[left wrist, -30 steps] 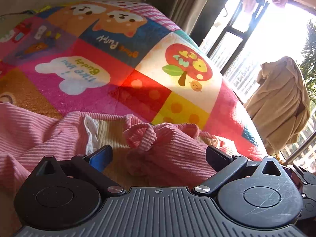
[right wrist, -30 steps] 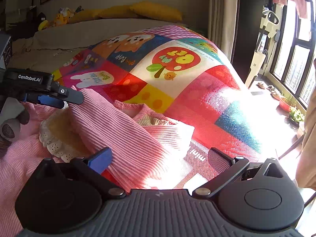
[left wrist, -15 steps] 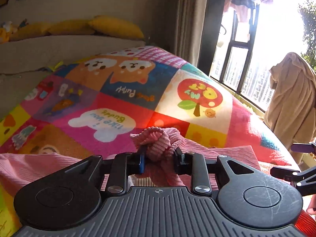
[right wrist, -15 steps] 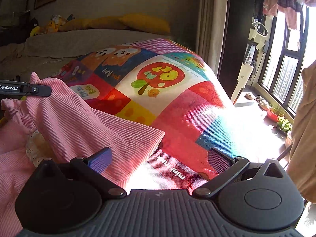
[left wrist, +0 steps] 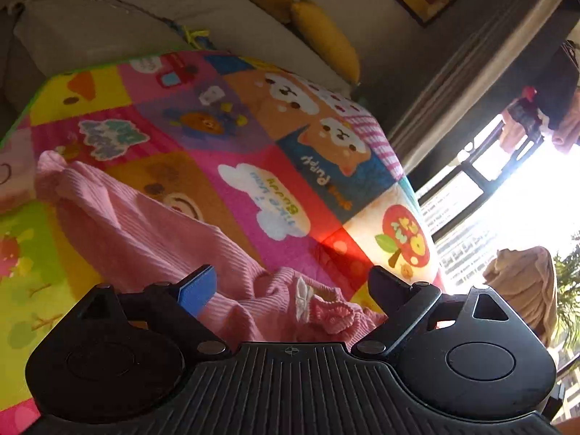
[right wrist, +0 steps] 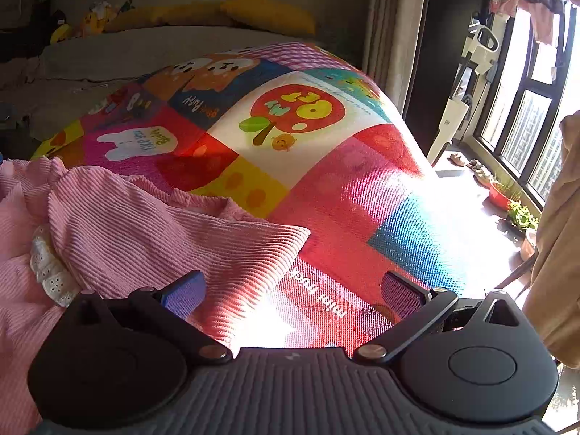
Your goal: Fold clothes
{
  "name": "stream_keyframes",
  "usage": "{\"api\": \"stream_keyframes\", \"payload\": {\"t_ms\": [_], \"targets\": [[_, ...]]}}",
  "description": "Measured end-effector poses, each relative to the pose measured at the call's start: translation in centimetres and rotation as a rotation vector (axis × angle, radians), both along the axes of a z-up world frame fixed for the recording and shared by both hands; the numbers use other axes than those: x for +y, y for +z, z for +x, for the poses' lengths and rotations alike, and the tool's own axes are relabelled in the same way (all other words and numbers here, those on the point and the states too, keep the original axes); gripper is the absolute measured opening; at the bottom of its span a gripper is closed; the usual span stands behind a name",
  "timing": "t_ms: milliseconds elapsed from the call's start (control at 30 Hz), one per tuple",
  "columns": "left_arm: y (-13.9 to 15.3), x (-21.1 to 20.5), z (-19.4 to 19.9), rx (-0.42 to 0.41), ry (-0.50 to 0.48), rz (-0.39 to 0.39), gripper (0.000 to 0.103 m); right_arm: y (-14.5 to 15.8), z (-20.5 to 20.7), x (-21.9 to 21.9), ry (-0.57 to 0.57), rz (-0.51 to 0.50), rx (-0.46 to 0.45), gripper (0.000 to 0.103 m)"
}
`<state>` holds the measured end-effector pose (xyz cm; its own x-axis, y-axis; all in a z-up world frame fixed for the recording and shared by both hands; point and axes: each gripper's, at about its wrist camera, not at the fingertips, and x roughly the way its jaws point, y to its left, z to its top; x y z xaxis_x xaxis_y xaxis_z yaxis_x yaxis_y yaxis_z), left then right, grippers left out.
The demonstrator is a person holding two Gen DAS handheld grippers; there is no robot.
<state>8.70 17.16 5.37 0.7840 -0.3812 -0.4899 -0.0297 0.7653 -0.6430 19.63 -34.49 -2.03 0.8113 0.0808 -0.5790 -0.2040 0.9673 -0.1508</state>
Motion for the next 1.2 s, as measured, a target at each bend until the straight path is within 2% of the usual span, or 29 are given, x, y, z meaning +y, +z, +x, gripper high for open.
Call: {"api": "stream_keyframes", "payload": {"t_ms": [133,233,333,400,433,467,533,567,633,700,767,833,900,933,967,1033,1100,1167,1200], "targets": [[-2.7,4.4,0.8,0.170,0.257,0.016,0.094,0.7,-1.3,-0.8,-0.022,0.034,-0.022,0.103],[-5.7,6.0,2.8,0.219,0.323,-0.008,0.094,0.6,-1.7,-0.7,-0.020,0.050,-0.016,0.103],[-7.3,6.0,4.2,0.207,0.306,0.008,0.093,0.6,-2.2,-0.6,-0.014,0.054,-0.011,0.103],[-7.2,5.8,4.5,0.181,0.302,0.035,0.064,0.6,-2.6,-0.8,-0.020,0.056,-0.012,0.103],[-6.7,5.6,4.5,0.165,0.290,0.061,0.043,0.7,-2.7,-0.9,-0.026,0.060,-0.013,0.103],[-5.8,5.4,4.2,0.136,0.270,0.064,0.029,0.8,-2.8,-1.2,-0.032,0.067,-0.016,0.103],[-3.4,4.4,3.4,0.036,0.173,0.032,0.019,1.0,-3.0,-1.8,-0.047,0.086,-0.025,0.103],[-1.8,3.4,2.8,-0.026,0.133,0.045,0.019,1.0,-3.1,-2.0,-0.053,0.094,-0.027,0.103],[2.0,0.7,1.4,-0.161,0.043,0.086,0.019,1.1,-3.0,-2.5,-0.070,0.111,-0.032,0.103],[4.8,-2.3,0.4,-0.258,-0.049,0.113,0.019,1.2,-3.0,-2.7,-0.078,0.130,-0.037,0.103],[7.0,-6.7,-0.3,-0.337,-0.188,0.139,0.019,1.3,-3.2,-2.8,-0.078,0.151,-0.041,0.103],[7.6,-10.5,-0.7,-0.364,-0.299,0.185,0.020,1.5,-3.6,-2.7,-0.071,0.163,-0.047,0.103],[7.0,-12.8,-1.1,-0.340,-0.356,0.208,0.026,1.6,-4.0,-2.8,-0.062,0.180,-0.040,0.103],[6.2,-13.0,-1.1,-0.305,-0.357,0.188,0.037,1.4,-4.1,-3.0,-0.055,0.204,-0.021,0.103],[5.4,-13.1,-1.1,-0.270,-0.357,0.169,0.054,1.3,-4.3,-3.1,-0.047,0.227,-0.003,0.103],[4.3,-11.5,-0.5,-0.217,-0.274,0.148,0.071,0.3,-4.0,-3.1,-0.001,0.314,0.096,0.103],[3.2,-9.8,0.1,-0.164,-0.191,0.126,0.078,-1.0,-3.7,-2.2,0.056,0.367,0.193,0.103],[2.1,-8.2,0.8,-0.111,-0.108,0.105,0.091,-2.2,-3.9,-0.2,0.090,0.312,0.218,0.103],[1.5,-7.4,1.1,-0.085,-0.066,0.094,0.094,-2.7,-4.0,0.8,0.103,0.277,0.229,0.103]]}}
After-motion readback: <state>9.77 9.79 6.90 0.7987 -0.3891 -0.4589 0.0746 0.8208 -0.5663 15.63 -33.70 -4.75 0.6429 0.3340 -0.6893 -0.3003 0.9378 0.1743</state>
